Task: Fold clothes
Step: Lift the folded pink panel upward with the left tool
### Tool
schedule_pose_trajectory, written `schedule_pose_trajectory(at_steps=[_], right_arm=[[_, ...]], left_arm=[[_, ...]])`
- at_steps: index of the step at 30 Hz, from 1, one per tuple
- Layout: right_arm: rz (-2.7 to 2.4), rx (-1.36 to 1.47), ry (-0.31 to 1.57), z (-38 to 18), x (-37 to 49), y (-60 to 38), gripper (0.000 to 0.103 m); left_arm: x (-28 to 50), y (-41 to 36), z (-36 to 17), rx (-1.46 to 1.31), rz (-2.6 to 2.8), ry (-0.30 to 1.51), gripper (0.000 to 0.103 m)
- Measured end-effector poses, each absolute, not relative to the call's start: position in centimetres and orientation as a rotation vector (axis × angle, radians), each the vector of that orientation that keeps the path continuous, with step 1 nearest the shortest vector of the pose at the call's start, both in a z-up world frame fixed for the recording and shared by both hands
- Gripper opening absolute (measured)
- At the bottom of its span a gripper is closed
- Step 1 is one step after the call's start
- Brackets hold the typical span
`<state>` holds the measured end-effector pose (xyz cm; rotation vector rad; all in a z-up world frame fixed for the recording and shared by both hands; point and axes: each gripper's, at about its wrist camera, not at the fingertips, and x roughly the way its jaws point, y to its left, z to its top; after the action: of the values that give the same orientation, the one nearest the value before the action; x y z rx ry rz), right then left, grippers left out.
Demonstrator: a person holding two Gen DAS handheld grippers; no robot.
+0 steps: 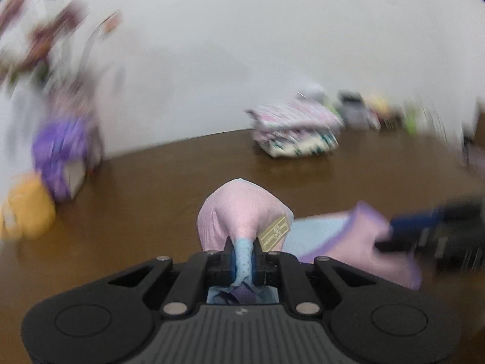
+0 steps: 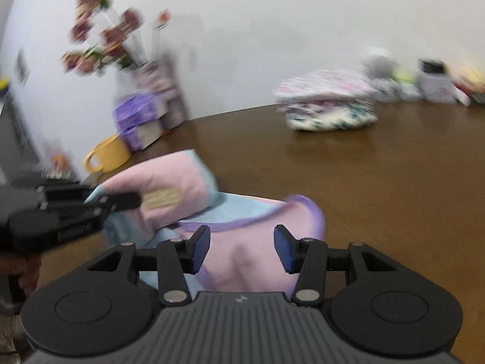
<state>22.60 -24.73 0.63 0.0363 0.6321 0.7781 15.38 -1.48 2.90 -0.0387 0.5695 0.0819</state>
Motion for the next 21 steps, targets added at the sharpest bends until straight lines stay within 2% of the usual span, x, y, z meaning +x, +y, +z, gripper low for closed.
schedule_pose_trajectory(at_steps=[5, 14, 17, 21], right_arm=[[0.840, -0.082, 0.658, -0.1, 22.7, -20.7, 0.047], [0.811, -0.094, 0.710, -1.4, 22.7, -19.6, 0.047], [0.820, -0.077, 0.693, -0.8, 22.6, -19.3, 0.047], [0.844, -0.122, 0.635, 0.6, 21.9, -17.4, 0.047]], left_arm=[[13.7, 6.8, 1.1, -0.562, 0.203, 0.521, 0.008], [12.4, 12.7, -2.9, -0.855, 0.109, 0.560, 0.011], [12.4, 13.5, -3.4, -0.886, 0.084, 0.580, 0.020], [12.1, 14.1, -3.6, -0.925, 0.059, 0.586, 0.038]])
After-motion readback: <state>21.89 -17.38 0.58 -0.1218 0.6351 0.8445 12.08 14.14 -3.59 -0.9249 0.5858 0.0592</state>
